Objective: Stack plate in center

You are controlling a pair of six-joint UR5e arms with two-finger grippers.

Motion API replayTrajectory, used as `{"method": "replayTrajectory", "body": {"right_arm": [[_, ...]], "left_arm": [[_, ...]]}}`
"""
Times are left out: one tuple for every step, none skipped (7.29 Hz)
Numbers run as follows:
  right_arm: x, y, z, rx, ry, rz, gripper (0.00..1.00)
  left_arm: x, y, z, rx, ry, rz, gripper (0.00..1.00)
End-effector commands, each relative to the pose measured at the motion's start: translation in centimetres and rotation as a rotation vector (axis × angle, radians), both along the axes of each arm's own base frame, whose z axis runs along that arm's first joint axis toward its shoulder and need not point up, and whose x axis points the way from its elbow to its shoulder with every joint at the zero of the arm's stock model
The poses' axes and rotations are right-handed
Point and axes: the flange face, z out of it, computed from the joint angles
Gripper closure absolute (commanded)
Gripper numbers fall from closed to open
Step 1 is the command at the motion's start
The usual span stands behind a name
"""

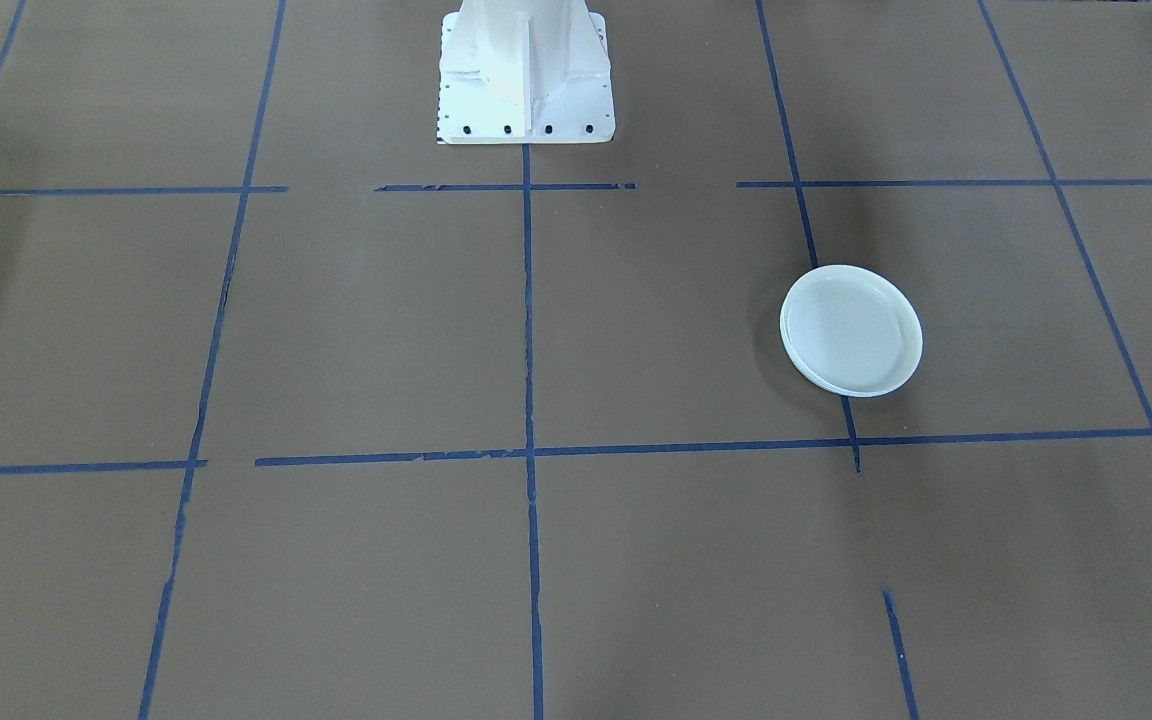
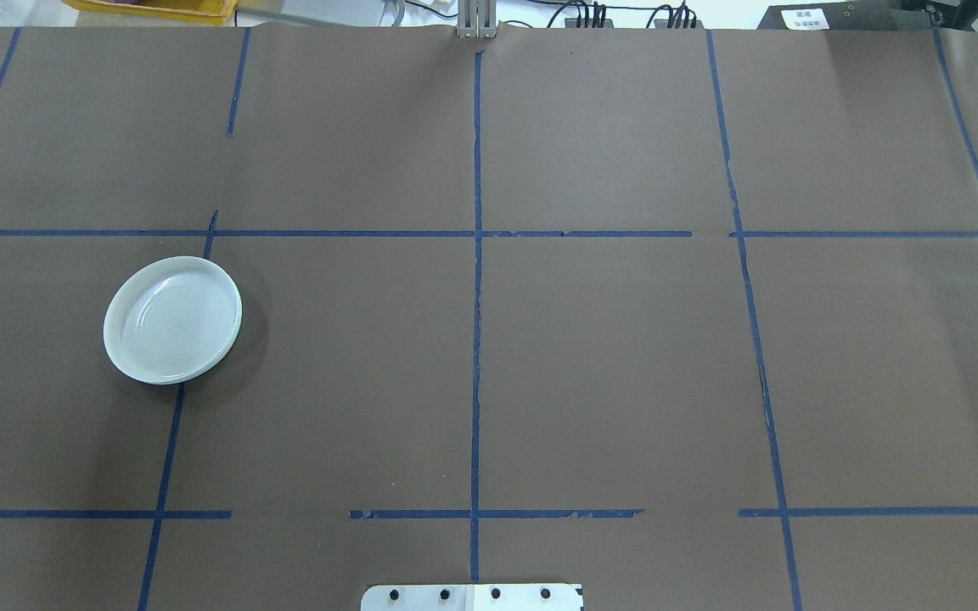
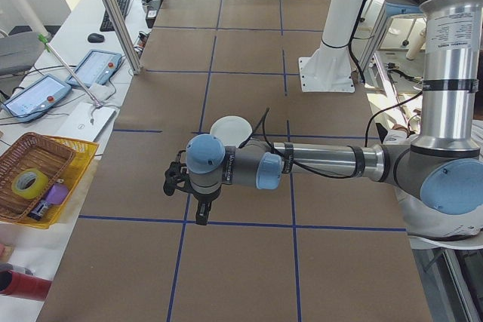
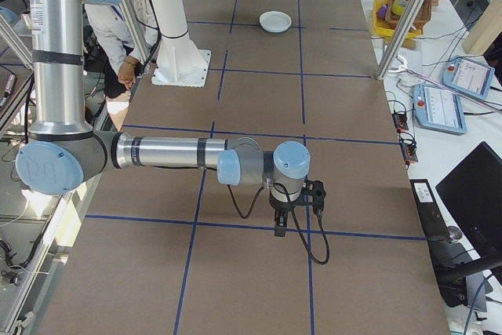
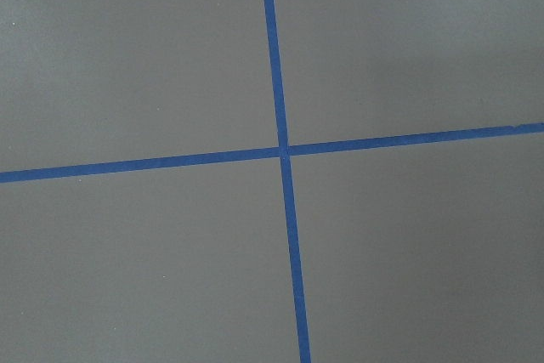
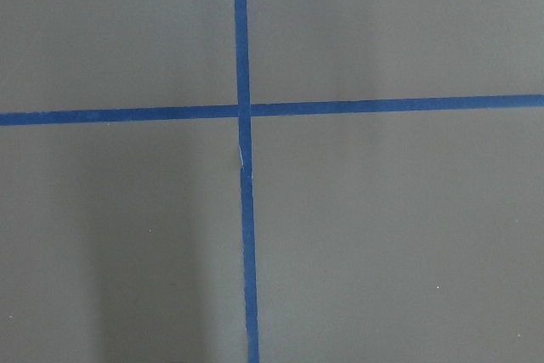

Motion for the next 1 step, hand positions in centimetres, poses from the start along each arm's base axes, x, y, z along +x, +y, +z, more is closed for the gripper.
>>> {"method": "replayTrajectory", "body": {"right_arm": [[-0.01,0.00,0.01,0.000,0.001,0.000,0.00]], "left_arm": [[-0.07,0.06,0.14,-0.002,-0.011,-0.001,0.00]]}}
